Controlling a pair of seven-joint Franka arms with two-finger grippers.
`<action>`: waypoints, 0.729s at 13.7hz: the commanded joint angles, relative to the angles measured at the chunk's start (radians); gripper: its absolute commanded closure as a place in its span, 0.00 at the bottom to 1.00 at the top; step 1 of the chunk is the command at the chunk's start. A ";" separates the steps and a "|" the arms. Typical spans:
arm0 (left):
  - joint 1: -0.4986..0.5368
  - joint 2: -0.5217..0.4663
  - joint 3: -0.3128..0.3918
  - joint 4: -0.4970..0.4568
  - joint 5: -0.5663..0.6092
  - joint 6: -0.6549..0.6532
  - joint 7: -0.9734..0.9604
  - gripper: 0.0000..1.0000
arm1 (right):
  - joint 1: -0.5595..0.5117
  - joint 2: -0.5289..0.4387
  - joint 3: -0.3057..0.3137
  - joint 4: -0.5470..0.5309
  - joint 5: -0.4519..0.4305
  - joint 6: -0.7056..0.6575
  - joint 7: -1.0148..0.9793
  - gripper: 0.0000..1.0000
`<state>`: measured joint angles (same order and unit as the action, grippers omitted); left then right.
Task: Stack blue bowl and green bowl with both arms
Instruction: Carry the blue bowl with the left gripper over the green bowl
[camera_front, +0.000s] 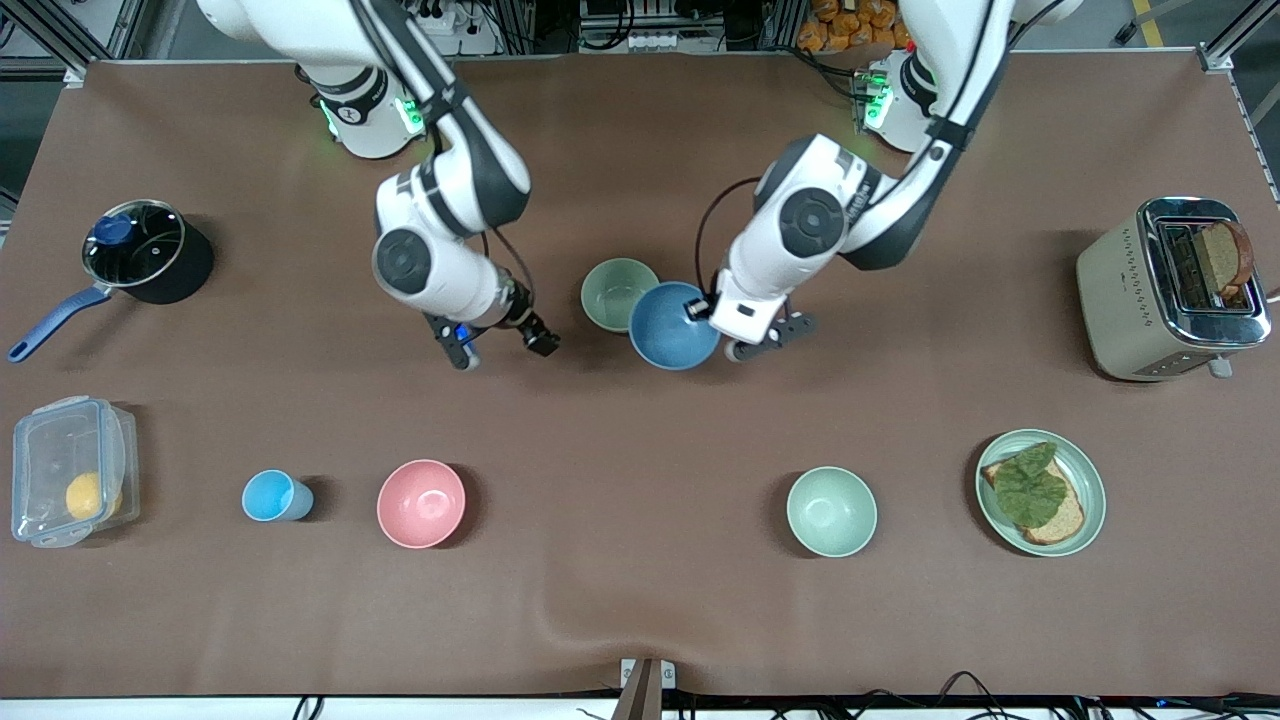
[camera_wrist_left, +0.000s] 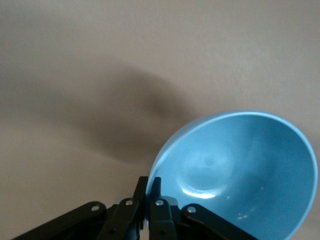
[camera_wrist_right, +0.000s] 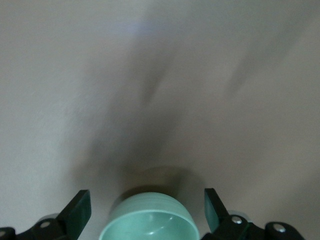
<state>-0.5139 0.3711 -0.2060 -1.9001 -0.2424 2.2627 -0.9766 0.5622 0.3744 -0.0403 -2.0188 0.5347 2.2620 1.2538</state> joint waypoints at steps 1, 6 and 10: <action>-0.052 0.029 0.004 0.009 0.011 0.026 -0.036 1.00 | -0.024 0.043 0.013 -0.001 0.149 0.011 0.015 0.00; -0.129 0.110 0.005 0.067 0.018 0.027 -0.054 1.00 | -0.013 0.087 0.013 -0.018 0.281 0.097 0.018 0.00; -0.170 0.164 0.008 0.093 0.023 0.027 -0.073 1.00 | 0.025 0.104 0.014 -0.053 0.332 0.186 0.018 0.00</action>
<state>-0.6585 0.5016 -0.2054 -1.8409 -0.2424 2.2925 -1.0115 0.5628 0.4750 -0.0294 -2.0400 0.8249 2.3859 1.2612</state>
